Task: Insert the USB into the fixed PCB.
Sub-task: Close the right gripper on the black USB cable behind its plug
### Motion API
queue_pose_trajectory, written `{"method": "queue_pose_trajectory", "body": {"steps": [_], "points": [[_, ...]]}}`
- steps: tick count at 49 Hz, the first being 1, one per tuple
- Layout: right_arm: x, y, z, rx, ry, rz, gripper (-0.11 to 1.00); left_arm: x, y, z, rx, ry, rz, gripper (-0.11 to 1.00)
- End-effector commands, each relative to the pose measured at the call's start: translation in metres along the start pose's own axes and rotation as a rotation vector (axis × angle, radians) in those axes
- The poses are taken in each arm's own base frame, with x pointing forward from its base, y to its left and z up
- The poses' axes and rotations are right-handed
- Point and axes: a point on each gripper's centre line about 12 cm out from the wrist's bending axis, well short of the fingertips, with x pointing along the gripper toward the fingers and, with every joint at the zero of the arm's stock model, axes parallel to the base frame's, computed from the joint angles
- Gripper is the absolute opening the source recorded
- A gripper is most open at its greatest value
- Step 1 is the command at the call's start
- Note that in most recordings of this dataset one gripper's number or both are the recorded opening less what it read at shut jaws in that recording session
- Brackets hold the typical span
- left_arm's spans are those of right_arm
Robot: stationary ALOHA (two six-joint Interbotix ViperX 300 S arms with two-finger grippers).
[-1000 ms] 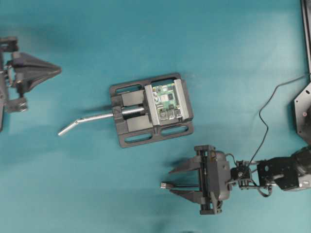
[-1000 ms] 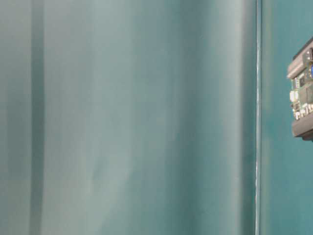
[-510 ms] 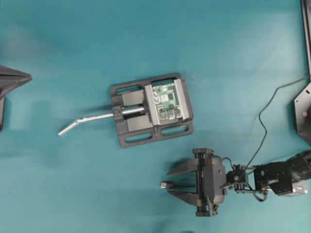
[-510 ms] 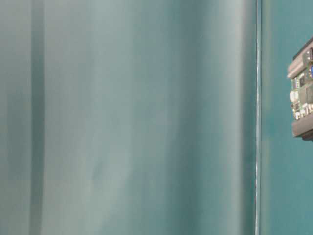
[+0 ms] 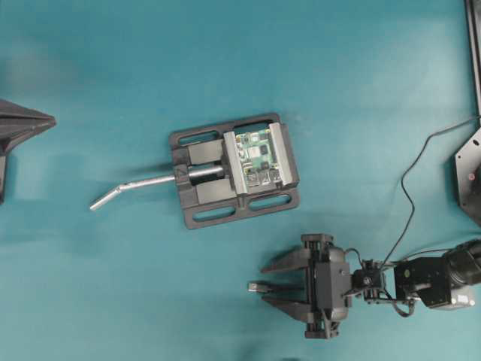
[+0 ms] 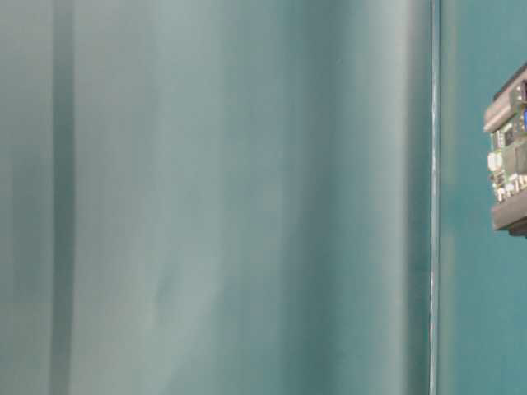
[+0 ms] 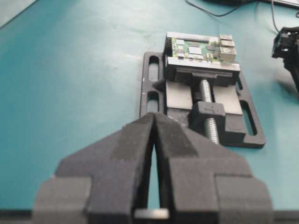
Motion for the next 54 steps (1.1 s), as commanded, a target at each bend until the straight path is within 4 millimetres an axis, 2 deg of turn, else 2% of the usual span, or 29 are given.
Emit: {"method": "queue_pose_trajectory", "body": {"steps": [1, 7, 10, 14, 20, 23, 39, 49, 54], "points": [[-0.0004, 0.0066, 0.0053, 0.009, -0.019, 0.015, 0.61, 0.0011, -0.0008, 0.0040, -0.003, -0.007, -0.003, 0.01], [0.0002, 0.0052, 0.0033, 0.010, -0.016, 0.008, 0.60, 0.0011, -0.0008, 0.0040, -0.003, -0.007, -0.003, 0.01], [0.0000, 0.0053, 0.0030, 0.009, -0.015, 0.006, 0.56, 0.0011, -0.0007, 0.0034, -0.003, -0.006, -0.003, 0.01], [-0.0003, 0.0057, 0.0024, 0.000, -0.017, 0.004, 0.47, 0.0011, -0.0006, 0.0027, -0.001, -0.004, -0.003, 0.01], [-0.0006, 0.0048, 0.0019, -0.022, -0.014, -0.006, 0.27, 0.0010, -0.0004, 0.0002, -0.003, 0.002, -0.002, 0.01], [-0.0008, 0.0041, 0.0017, -0.027, -0.013, -0.016, 0.22, 0.0010, -0.0003, -0.0005, -0.003, 0.003, -0.002, 0.01], [-0.0014, 0.0000, 0.0005, -0.016, -0.007, -0.045, 0.21, 0.0011, -0.0011, 0.0060, 0.000, -0.001, -0.004, 0.01], [-0.0015, 0.0001, 0.0010, -0.015, -0.008, -0.045, 0.21, 0.0006, -0.0010, -0.0026, 0.004, 0.091, 0.000, 0.01], [-0.0009, 0.0006, 0.0016, -0.013, -0.012, -0.045, 0.21, 0.0003, -0.0013, 0.0001, 0.004, 0.088, -0.001, 0.01]]}}
